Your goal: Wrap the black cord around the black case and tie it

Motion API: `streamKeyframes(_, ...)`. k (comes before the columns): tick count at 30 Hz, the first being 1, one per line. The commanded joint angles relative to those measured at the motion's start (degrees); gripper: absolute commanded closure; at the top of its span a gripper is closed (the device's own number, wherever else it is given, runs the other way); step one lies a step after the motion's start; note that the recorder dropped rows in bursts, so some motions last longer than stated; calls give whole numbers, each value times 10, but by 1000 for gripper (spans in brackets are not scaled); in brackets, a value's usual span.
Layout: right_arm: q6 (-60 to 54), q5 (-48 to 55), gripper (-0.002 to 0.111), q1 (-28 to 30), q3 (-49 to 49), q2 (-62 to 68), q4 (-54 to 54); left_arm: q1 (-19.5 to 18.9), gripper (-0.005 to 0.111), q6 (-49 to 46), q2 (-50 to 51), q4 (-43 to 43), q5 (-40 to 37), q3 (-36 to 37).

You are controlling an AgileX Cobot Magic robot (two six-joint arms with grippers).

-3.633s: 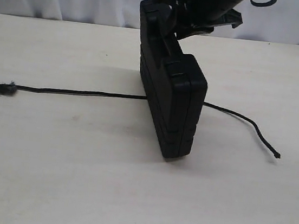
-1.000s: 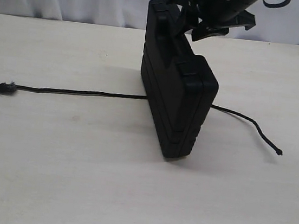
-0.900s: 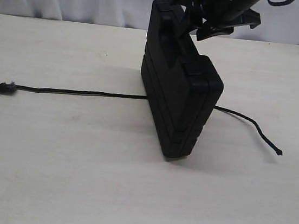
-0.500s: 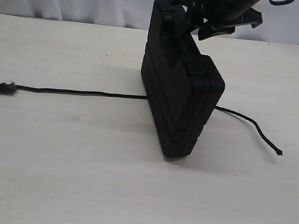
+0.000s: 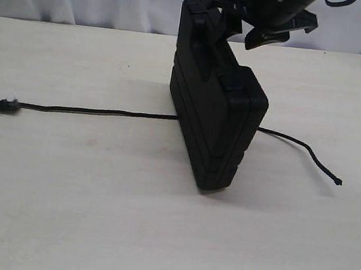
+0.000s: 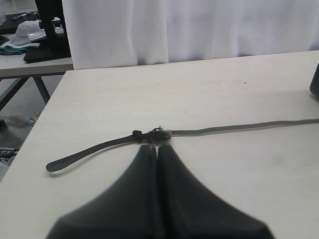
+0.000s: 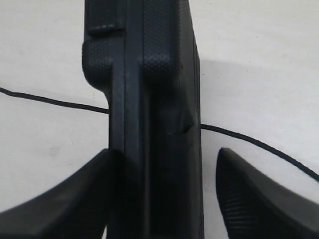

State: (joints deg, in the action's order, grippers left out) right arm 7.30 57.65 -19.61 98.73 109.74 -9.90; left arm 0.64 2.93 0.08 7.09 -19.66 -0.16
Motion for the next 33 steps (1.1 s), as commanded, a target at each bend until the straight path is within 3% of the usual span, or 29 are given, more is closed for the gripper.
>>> streamKeyframes(1, -4, 16, 53, 4, -22, 34, 61, -3, 107, 1, -1, -1, 7, 2)
streamKeyframes(22, 0, -9, 53, 4, 5, 7, 41, -3, 107, 1, -1, -1, 7, 2)
streamKeyframes(28, -87, -24, 53, 3, 5, 7, -64, -3, 107, 1, -1, -1, 7, 2)
streamKeyframes(31, -64, -32, 53, 3, 5, 7, -46, -3, 107, 1, -1, -1, 7, 2)
streamKeyframes(33, -6, -18, 55, 3, 2, 9, 29, -3, 107, 1, -1, -1, 7, 2)
